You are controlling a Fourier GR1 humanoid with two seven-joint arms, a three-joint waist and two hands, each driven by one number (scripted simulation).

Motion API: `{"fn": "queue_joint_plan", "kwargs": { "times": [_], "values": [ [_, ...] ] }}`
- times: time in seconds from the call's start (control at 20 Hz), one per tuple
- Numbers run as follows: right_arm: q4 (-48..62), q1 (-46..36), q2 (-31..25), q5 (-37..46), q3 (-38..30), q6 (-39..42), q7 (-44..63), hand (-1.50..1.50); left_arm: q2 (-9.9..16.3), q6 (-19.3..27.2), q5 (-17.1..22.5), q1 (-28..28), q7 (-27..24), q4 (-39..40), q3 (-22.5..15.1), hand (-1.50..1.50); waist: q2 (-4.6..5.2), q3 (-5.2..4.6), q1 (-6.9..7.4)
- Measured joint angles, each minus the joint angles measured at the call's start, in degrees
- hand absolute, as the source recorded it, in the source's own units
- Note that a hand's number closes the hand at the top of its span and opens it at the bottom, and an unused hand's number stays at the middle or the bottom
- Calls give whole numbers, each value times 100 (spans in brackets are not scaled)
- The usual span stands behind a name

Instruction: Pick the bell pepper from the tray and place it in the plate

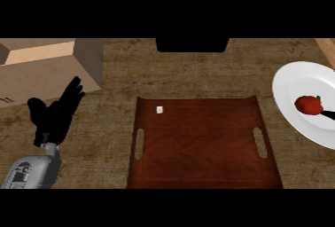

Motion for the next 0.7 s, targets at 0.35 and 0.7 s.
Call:
{"fn": "queue_joint_plan", "kwargs": {
  "times": [0.35, 0.7],
  "values": [
    [95, -374, 40, -897, -512, 479, -1167, -150, 2, -31, 3, 108, -43, -12, 63, 0, -34, -5, -65],
    [67, -475, -141, -1942, -1037, 1881, -356, -150, 3, -107, 9, 277, -180, 53, 130, 0, -63, -18, -147]
  ]
}}
